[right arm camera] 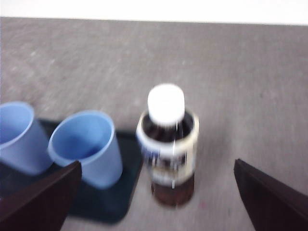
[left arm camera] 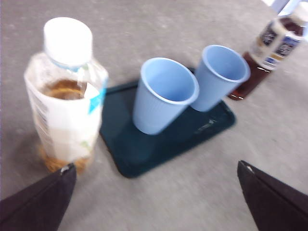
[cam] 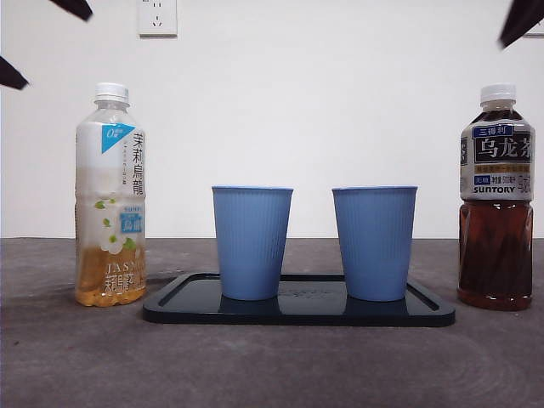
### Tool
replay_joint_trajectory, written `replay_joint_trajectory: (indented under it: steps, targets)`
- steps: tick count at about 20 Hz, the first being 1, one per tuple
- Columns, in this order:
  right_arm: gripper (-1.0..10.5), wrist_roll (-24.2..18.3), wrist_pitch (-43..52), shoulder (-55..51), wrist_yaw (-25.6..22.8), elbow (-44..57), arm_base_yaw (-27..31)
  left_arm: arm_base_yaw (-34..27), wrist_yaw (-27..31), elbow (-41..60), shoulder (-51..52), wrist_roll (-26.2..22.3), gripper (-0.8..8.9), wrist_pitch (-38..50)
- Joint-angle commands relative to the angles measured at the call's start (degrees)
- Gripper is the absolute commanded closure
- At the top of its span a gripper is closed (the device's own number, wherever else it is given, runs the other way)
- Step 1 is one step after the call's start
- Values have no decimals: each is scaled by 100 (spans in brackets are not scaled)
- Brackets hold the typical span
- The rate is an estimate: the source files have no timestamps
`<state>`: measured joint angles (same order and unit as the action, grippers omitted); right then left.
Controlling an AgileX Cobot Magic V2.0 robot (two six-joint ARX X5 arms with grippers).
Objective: Pour the drink into the cup
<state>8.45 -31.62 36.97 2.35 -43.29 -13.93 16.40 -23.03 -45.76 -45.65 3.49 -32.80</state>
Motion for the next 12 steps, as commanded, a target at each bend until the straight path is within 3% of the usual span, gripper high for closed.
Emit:
replay_joint_trajectory:
  steps: [1,6,12]
  targets:
    - [440,254,-542,-461,181,-68,-31,28,109,-31,-216,-90,283,286]
    - [440,496,-1362,-1266,452,-68,-28,105,649,160,-448,-90,284,627]
    - [440,636,-1716,-1810,785,-68,-28,240,964,1445,-549,492,284,2483]
